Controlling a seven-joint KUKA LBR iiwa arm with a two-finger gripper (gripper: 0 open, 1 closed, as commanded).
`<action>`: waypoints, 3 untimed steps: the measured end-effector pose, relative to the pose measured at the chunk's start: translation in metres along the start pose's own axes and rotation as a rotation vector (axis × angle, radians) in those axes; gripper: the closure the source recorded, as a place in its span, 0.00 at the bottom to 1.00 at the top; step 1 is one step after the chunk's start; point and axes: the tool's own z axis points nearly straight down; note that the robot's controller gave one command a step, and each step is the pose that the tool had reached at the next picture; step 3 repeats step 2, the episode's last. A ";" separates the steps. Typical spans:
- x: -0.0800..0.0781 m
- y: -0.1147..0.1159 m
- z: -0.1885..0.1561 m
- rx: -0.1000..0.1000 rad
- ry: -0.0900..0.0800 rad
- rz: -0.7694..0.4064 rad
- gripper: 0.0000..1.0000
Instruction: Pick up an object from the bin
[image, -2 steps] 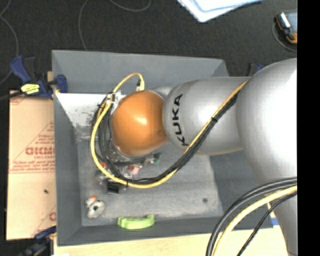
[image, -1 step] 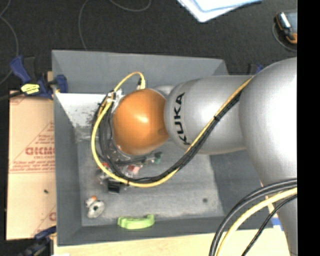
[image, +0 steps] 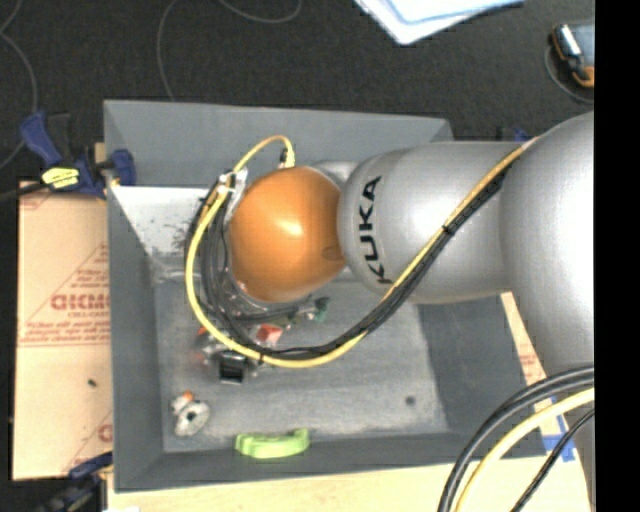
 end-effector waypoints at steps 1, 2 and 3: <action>-0.001 -0.001 -0.023 0.003 -0.002 0.000 1.00; -0.002 -0.003 -0.042 0.009 -0.006 0.000 1.00; -0.002 -0.003 -0.042 0.009 -0.006 0.000 1.00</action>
Offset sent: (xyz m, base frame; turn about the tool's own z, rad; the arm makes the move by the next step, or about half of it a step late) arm 0.0001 0.0000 0.0002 0.0000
